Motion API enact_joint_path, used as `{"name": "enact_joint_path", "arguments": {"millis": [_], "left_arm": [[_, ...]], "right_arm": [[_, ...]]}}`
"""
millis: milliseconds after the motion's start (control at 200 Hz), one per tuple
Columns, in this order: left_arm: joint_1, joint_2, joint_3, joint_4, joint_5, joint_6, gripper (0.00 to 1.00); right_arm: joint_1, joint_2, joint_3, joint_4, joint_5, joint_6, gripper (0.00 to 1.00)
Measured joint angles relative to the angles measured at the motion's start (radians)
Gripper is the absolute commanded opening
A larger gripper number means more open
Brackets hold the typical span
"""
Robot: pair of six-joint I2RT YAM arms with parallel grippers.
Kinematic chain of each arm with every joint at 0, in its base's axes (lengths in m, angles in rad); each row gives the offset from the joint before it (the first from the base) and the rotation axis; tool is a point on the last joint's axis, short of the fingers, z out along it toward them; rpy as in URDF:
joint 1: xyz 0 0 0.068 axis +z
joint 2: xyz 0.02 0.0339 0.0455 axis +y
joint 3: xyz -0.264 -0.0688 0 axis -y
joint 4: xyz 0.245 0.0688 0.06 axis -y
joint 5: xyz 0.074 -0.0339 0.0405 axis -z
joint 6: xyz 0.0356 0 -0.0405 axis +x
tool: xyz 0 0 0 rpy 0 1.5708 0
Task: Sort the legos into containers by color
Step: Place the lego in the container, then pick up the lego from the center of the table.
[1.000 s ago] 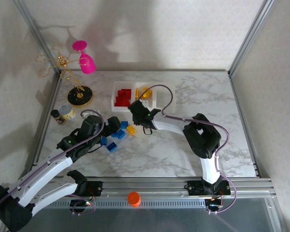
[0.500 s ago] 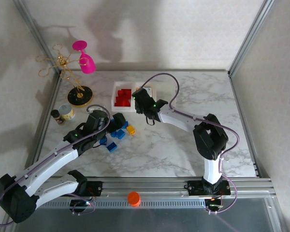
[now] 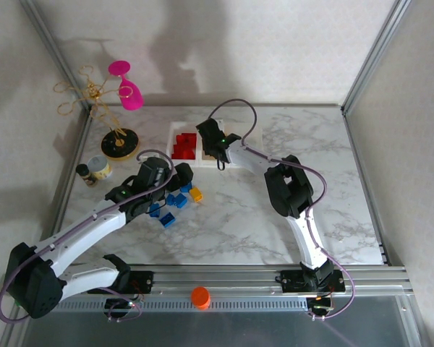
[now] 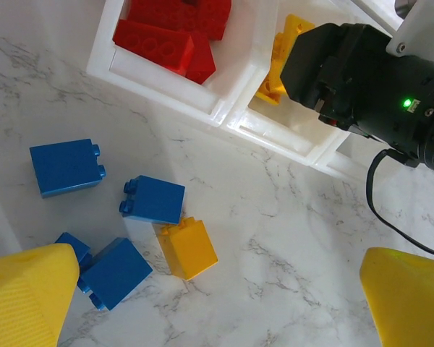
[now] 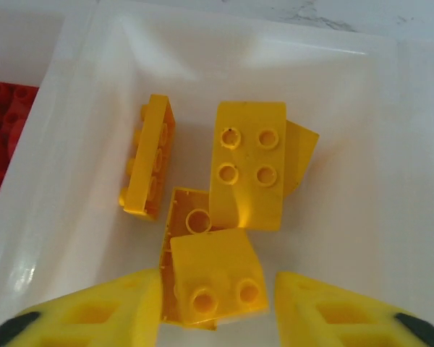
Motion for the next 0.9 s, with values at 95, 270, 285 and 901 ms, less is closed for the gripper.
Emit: {"name": "enact_joint_path", "arguments": {"millis": [95,270,285,901], "left_arm": [[0.000,0.000,0.000,0.003,0.000,0.000,1.00],[0.000,-0.005,0.000,0.002,0.000,0.000,1.00],[0.000,-0.008,0.000,0.000,0.001,0.000,1.00],[0.000,-0.264,-0.071,-0.127,-0.019,-0.009,0.99]], "right_arm": [[0.000,-0.006,0.001,-0.002,-0.002,-0.005,0.52],[0.011,-0.079,-0.075,0.005,-0.002,-0.011,0.56],[0.013,-0.089,-0.085,0.005,-0.003,-0.011,0.56],[0.239,-0.351,-0.527,0.096,-0.183,0.116,0.69]]}}
